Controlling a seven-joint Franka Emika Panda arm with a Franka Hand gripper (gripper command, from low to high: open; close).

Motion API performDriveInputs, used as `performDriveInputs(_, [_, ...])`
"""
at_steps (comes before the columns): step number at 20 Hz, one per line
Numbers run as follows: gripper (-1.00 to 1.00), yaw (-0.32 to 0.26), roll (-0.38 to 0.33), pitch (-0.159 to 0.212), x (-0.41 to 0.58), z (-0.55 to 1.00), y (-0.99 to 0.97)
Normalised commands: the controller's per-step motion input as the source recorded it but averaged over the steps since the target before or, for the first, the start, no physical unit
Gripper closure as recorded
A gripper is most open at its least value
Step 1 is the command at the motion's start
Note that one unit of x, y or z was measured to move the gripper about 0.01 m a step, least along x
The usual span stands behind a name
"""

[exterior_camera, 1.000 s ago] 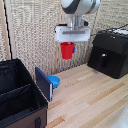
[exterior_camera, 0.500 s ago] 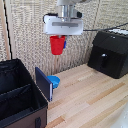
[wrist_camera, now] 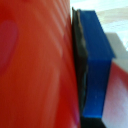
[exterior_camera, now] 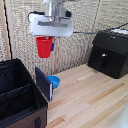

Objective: Please find the red cup among the items before you. Carefully move your gripper towards it and gently hold it. Locate the front section of the organizer in front of you. Transfer the red cup above the front section and let go, placing it within that section.

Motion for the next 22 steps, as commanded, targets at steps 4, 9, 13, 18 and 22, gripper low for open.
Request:
performDriveInputs(4, [1.0,0.0,0.0,0.111,0.0,0.04,0.99])
performDriveInputs(9, [1.0,0.006,-0.048,0.077,0.005,-0.06,0.92])
performDriveInputs(13, [1.0,0.054,-0.089,0.009,0.0,-0.18,0.65])
performDriveInputs(18, [1.0,0.061,-0.093,0.002,0.0,-0.27,0.55])
performDriveInputs(22, [1.0,0.061,-0.116,0.02,0.0,-0.34,0.56])
